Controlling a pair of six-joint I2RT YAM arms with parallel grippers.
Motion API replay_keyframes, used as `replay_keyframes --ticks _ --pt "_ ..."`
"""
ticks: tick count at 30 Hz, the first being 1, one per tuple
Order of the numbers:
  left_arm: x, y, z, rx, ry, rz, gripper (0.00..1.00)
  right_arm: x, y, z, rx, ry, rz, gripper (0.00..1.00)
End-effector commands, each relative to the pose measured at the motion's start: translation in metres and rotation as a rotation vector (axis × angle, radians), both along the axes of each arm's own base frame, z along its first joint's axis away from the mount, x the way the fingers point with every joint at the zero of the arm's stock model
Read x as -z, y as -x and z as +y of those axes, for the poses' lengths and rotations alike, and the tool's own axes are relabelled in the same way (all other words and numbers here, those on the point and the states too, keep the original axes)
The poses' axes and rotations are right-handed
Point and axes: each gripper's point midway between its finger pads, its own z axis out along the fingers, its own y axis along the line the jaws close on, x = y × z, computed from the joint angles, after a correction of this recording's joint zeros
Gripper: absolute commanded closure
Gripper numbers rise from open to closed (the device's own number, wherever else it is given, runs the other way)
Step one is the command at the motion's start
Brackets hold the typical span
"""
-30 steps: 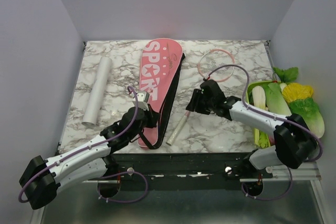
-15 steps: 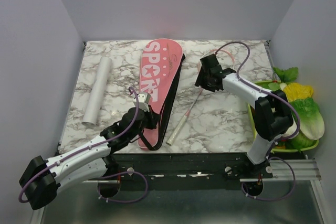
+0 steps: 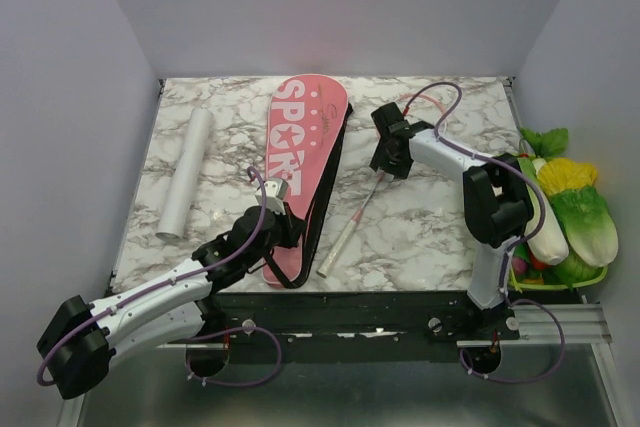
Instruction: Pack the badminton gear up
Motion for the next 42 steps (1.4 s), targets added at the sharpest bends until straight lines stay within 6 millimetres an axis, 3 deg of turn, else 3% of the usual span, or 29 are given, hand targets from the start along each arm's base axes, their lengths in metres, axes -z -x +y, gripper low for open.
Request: replay_keyframes --ticks 1,8,14,17,19,23,24,25,28,29,36,42 --pt "-0.012 0.000 -0.008 0.038 0.049 -0.039 1.00 0.004 -0.011 -0.004 0.069 0.014 0.011 0.38" --pt "-0.014 -0.001 -0.007 0.042 0.044 -0.057 1.00 0.024 -0.010 -0.005 0.076 0.030 0.073 0.44" --pt "-0.015 -0.001 -0.006 0.043 0.038 -0.066 1.00 0.039 -0.007 -0.002 0.066 0.030 0.117 0.61" --pt "-0.016 -0.001 -0.005 0.046 0.035 -0.067 1.00 0.046 -0.004 -0.003 0.058 0.038 0.134 0.80" --pt "-0.016 -0.001 -0.005 0.046 0.033 -0.067 1.00 0.050 -0.002 -0.005 0.046 0.055 0.144 0.99" --pt "-0.017 -0.001 -0.005 0.046 0.036 -0.064 1.00 0.039 0.001 -0.015 0.023 0.091 0.122 0.99" --pt "-0.018 -0.001 -0.005 0.045 0.035 -0.065 1.00 0.033 0.001 -0.015 0.015 0.091 0.102 1.00" --pt "-0.020 -0.002 -0.006 0.046 0.038 -0.066 1.00 0.014 0.000 -0.016 -0.011 0.083 0.058 0.99" --pt "-0.023 -0.003 -0.007 0.046 0.035 -0.067 1.00 -0.002 0.014 -0.023 -0.072 0.089 0.031 1.00" --pt "-0.024 -0.004 -0.007 0.047 0.034 -0.068 1.00 -0.020 0.017 -0.022 -0.090 0.070 -0.001 1.00" --pt "-0.030 -0.006 -0.005 0.035 0.026 -0.077 1.00 -0.046 0.078 -0.032 -0.237 0.081 -0.007 1.00" --pt "-0.042 -0.010 -0.007 0.022 0.045 -0.084 1.00 -0.041 0.137 -0.027 -0.398 0.060 0.059 0.99"
